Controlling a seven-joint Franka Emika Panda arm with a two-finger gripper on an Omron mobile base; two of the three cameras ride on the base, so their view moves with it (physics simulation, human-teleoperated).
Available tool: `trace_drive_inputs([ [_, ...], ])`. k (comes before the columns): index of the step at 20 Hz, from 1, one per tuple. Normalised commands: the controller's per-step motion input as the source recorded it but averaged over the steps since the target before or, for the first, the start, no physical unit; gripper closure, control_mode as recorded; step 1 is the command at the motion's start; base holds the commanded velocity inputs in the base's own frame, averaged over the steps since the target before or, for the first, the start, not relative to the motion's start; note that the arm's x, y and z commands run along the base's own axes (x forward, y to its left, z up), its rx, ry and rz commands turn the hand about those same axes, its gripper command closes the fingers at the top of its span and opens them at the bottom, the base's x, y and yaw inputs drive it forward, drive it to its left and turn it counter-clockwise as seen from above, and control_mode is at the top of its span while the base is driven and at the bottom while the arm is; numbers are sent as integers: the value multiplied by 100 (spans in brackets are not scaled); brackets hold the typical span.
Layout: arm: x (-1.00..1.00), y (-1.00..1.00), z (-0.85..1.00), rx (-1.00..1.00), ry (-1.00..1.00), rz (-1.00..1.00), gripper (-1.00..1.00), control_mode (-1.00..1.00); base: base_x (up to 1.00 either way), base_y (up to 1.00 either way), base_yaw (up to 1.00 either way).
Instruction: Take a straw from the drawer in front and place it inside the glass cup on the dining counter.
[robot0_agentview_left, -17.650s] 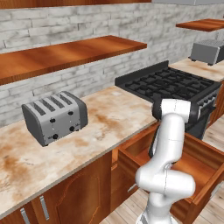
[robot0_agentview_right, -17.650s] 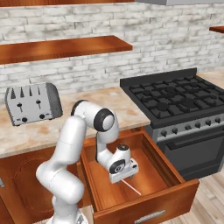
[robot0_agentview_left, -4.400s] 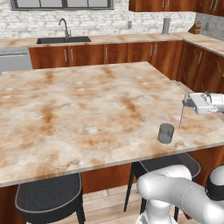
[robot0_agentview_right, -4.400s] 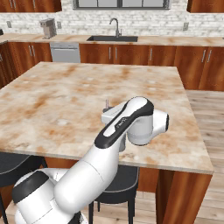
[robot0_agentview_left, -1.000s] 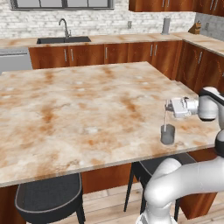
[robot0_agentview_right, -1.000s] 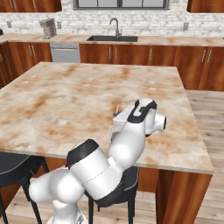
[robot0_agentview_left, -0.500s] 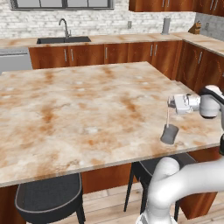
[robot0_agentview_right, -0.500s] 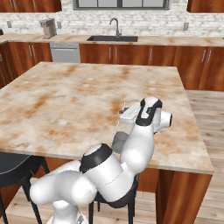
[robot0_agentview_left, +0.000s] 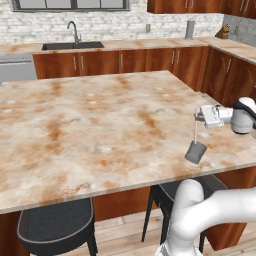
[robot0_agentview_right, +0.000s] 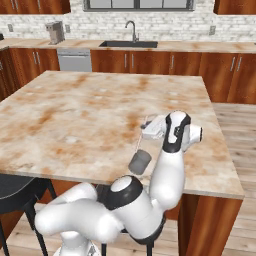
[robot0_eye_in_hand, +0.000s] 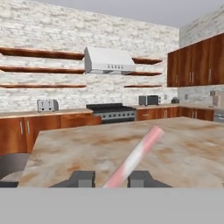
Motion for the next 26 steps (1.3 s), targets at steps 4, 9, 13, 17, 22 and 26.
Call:
trace_drive_inputs([
  [4,0,30,0,0,0,0,100,-100,0,0,0],
  [9,-21,25,0,0,0,0,100,-100,0,0,0],
  [13,-42,0,29,0,0,-3,100,-100,0,0,0],
  [17,-53,2,34,0,0,-4,100,-100,0,0,0],
  [22,-39,20,27,0,6,-5,100,-100,0,0,0],
  [26,-1,7,8,0,7,-4,100,-100,0,0,0],
])
